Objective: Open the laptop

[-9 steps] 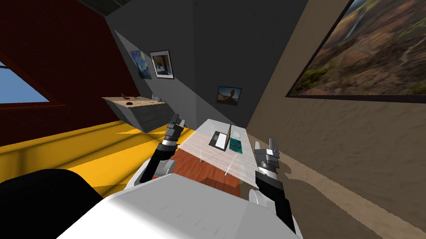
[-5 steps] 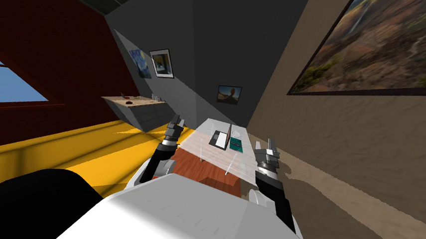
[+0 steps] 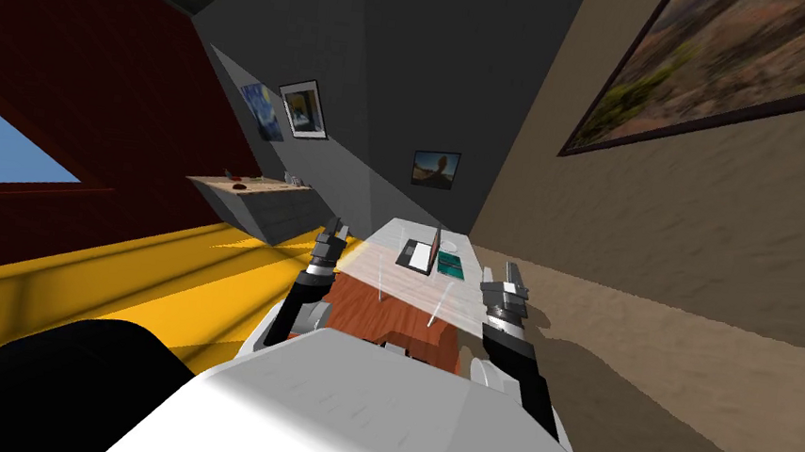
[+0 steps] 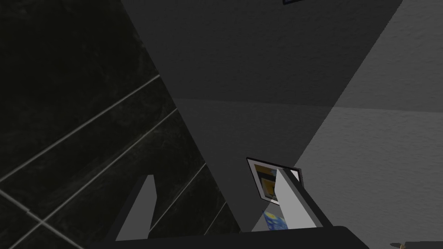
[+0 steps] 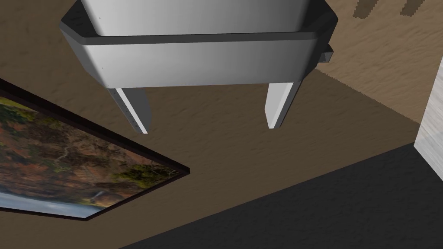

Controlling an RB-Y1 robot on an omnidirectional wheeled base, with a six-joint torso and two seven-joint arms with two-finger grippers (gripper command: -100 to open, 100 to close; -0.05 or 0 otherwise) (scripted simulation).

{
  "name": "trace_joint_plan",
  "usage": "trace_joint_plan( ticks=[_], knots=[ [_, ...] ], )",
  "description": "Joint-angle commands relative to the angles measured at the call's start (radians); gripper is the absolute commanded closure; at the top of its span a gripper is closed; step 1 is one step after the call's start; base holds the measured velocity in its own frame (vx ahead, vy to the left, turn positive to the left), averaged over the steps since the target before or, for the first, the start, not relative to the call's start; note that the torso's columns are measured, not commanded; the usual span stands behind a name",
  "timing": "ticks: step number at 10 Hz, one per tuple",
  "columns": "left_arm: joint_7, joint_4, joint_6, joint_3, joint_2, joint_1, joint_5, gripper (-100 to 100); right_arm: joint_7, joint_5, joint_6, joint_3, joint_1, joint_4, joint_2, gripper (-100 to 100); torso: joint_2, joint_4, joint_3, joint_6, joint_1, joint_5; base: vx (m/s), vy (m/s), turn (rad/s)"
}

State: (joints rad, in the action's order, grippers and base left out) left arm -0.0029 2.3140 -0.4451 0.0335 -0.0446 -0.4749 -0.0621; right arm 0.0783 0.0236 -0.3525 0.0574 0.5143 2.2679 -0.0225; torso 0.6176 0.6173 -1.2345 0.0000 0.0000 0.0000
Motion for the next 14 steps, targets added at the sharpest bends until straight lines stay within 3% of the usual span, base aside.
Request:
trace_joint_plan(
  ticks=[1,3,7,14],
  knots=[
    [0.0,0.0,0.0,0.0,0.0,0.0,0.0,0,-0.007,-0.008,0.005,-0.004,-0.001,-0.005,0.039,-100,0.074,0.074,-0.148,0.0,0.0,0.0,0.006,0.009,0.027],
    [0.0,0.0,0.0,0.0,0.0,0.0,0.0,0,-0.022,-0.026,0.016,-0.013,-0.003,-0.016,0.095,-100,0.117,0.117,-0.236,0.0,0.001,0.0,0.001,0.026,0.038],
    [0.0,0.0,0.0,0.0,0.0,0.0,0.0,0,-0.074,-0.087,0.054,-0.042,-0.009,-0.051,0.185,-100,0.12,0.121,-0.242,0.0,0.001,0.0,0.007,0.048,0.062],
    [0.0,0.0,0.0,0.0,0.0,0.0,0.0,0,-0.208,-0.244,0.15,-0.118,-0.022,-0.133,0.279,-100,0.12,0.121,-0.242,0.0,0.0,0.0,0.014,0.078,0.096]
  ],
)
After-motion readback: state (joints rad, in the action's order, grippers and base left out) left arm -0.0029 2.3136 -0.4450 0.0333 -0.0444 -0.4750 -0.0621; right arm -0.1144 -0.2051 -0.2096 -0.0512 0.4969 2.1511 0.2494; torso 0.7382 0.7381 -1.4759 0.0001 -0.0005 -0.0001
